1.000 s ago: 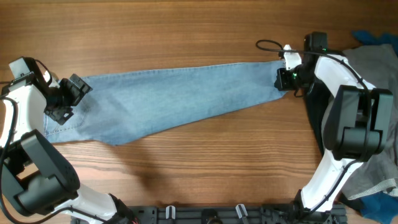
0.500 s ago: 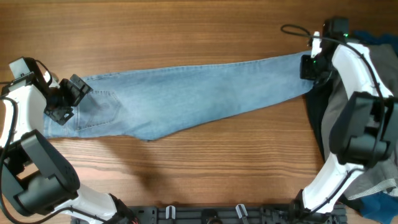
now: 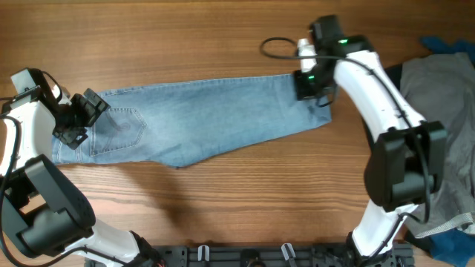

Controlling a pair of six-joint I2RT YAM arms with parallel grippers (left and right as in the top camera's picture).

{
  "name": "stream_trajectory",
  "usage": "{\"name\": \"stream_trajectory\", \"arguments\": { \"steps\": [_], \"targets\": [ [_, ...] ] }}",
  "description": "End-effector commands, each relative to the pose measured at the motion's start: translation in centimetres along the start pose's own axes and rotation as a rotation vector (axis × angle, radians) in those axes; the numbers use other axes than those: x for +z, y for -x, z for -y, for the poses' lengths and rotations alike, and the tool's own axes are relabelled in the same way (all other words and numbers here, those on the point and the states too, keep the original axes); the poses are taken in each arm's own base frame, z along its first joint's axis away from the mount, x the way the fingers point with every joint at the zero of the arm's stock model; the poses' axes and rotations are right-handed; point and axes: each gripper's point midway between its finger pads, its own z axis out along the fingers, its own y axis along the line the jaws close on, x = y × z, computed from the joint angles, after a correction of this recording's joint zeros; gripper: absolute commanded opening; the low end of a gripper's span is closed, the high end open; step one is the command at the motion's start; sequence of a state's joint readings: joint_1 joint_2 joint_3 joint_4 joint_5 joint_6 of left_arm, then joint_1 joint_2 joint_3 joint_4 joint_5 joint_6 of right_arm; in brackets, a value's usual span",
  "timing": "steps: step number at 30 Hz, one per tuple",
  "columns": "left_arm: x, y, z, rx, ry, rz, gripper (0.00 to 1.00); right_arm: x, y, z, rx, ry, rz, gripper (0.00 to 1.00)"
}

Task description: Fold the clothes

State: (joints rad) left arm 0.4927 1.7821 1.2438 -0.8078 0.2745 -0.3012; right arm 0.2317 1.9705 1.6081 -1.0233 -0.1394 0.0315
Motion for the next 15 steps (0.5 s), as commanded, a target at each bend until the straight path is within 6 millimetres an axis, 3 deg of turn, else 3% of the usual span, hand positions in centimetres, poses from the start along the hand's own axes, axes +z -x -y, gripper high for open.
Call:
{"name": "stream_trajectory", "arguments": {
  "steps": [1,8,15],
  "targets": [
    [-0.2,0.1,0.2,0.009,0.002,0.011,1.0,-0.6,0.3,-6.0,0.03,0.147,0.012,0.04],
    [-0.2,0.2,0.2,0.01,0.001,0.013,1.0,-0.1,-0.3,-12.2,0.004,0.188,0.018,0.04],
    [-0.2,0.2,0.2,0.01,0.001,0.013,1.0,0.0,-0.7,-15.4,-0.003,0.214,0.029,0.04]
  ]
}}
